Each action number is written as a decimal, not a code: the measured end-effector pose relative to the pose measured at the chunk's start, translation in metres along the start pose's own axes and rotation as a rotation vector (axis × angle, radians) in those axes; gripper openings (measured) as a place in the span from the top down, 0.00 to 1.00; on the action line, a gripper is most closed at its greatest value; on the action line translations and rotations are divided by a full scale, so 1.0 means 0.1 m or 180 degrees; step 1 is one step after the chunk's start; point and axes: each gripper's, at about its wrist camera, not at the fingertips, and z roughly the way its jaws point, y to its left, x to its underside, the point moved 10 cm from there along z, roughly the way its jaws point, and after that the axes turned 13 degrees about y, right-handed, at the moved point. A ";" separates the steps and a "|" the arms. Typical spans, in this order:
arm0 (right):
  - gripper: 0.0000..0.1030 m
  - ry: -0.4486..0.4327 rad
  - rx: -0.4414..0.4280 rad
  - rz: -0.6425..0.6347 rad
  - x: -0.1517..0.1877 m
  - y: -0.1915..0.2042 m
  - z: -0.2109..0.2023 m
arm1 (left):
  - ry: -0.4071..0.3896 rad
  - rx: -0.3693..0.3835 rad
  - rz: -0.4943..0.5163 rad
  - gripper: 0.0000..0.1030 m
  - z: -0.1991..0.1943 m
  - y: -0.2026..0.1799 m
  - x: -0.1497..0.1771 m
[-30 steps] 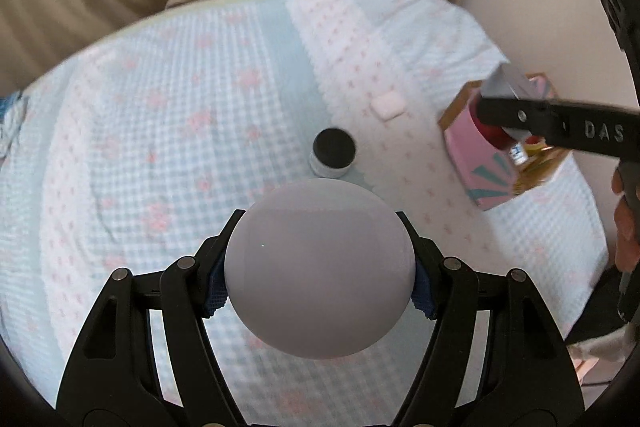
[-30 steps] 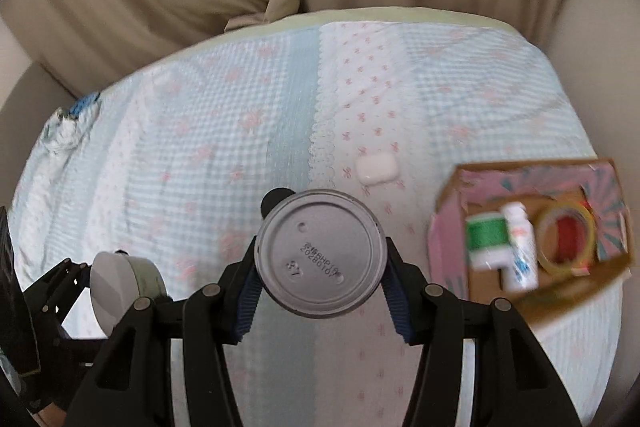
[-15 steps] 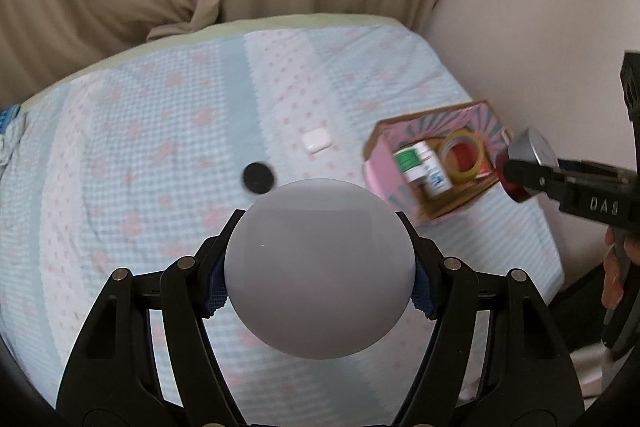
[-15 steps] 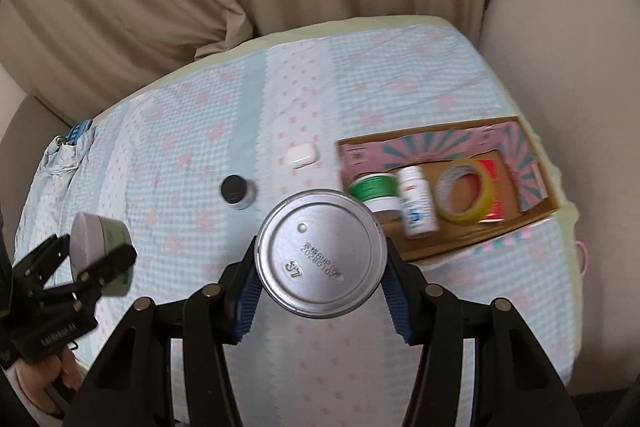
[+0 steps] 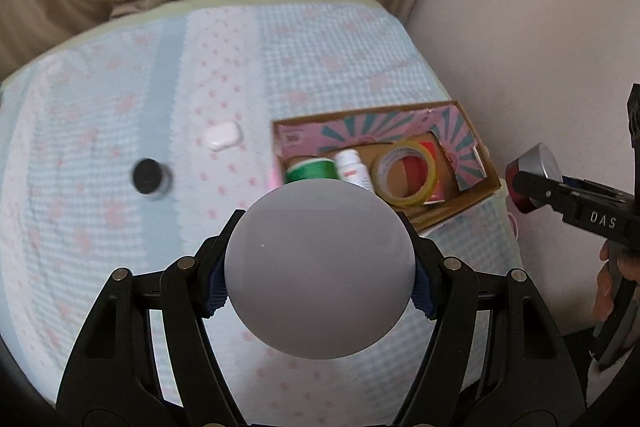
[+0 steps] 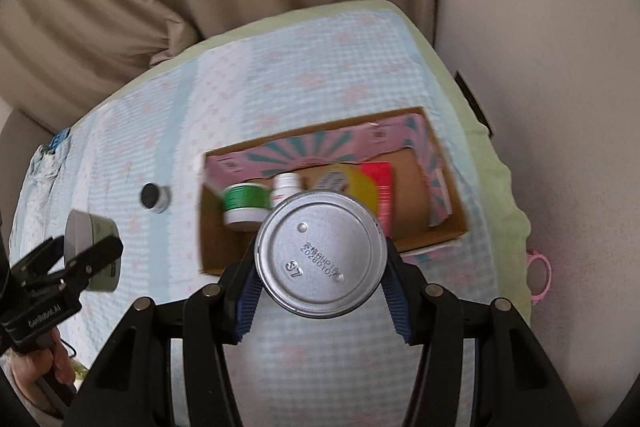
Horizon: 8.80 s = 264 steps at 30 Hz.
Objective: Organize rigid objects
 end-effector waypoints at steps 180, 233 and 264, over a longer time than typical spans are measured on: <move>0.46 0.0134 0.0069 -0.0381 -0.62 2.72 0.86 | -0.0231 -0.0226 0.0157 0.47 -0.24 2.26 -0.06; 0.46 0.0579 0.0079 -0.0064 -0.32 -0.90 1.32 | 0.0728 -0.0267 0.0403 0.47 1.91 -0.76 -1.12; 0.00 -0.0068 0.0312 -0.0139 -0.16 -0.10 0.22 | 0.0242 -0.0167 0.0370 0.00 0.25 -0.41 -0.87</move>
